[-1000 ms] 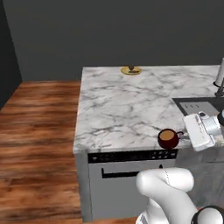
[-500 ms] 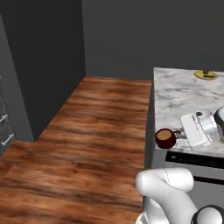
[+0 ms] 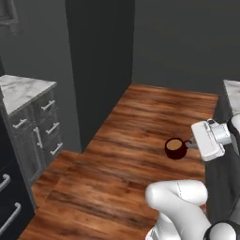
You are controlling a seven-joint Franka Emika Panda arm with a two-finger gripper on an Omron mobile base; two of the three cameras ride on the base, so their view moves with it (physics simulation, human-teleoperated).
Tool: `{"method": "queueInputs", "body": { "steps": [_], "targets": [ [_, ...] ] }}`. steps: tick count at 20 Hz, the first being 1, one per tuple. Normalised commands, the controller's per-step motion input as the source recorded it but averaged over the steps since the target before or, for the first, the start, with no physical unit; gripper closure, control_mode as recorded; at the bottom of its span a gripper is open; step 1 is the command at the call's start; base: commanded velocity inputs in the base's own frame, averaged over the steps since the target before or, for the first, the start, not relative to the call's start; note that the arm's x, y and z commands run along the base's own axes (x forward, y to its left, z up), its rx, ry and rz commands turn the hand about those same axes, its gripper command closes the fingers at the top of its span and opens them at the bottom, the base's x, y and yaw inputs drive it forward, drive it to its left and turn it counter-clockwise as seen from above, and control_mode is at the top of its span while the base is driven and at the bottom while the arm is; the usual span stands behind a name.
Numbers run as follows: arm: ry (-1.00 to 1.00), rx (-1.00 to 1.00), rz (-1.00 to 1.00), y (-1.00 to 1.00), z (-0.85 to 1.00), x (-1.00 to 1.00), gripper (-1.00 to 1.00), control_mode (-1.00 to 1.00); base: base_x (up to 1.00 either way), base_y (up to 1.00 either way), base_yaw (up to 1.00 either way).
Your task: Pick up the brewed coffee from the coffee machine and place it next to the breakfast plate on the dining counter.
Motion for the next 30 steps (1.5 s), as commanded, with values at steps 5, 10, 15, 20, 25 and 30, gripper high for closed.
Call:
{"method": "queueInputs", "body": {
  "steps": [5, 10, 15, 20, 25, 30],
  "targets": [
    [0.0, 0.0, 0.0, 0.0, 0.0, 0.0, 1.0, 1.0, 1.0, -0.06, 0.06],
    [0.0, 0.0, 0.0, 0.0, 0.0, 0.0, 1.0, 1.0, 1.0, -0.45, -0.06],
    [0.0, 0.0, 0.0, 0.0, 0.0, 0.0, 1.0, 1.0, 1.0, -0.19, -0.33],
    [0.0, 0.0, 0.0, 0.0, 0.0, 0.0, 1.0, 1.0, 1.0, 0.03, -0.41],
    [0.0, 0.0, 0.0, 0.0, 0.0, 0.0, 1.0, 1.0, 1.0, 0.14, -0.37],
    [0.0, 0.0, 0.0, 0.0, 0.0, 0.0, 1.0, 1.0, 1.0, 0.13, -0.31]
  ]
}}
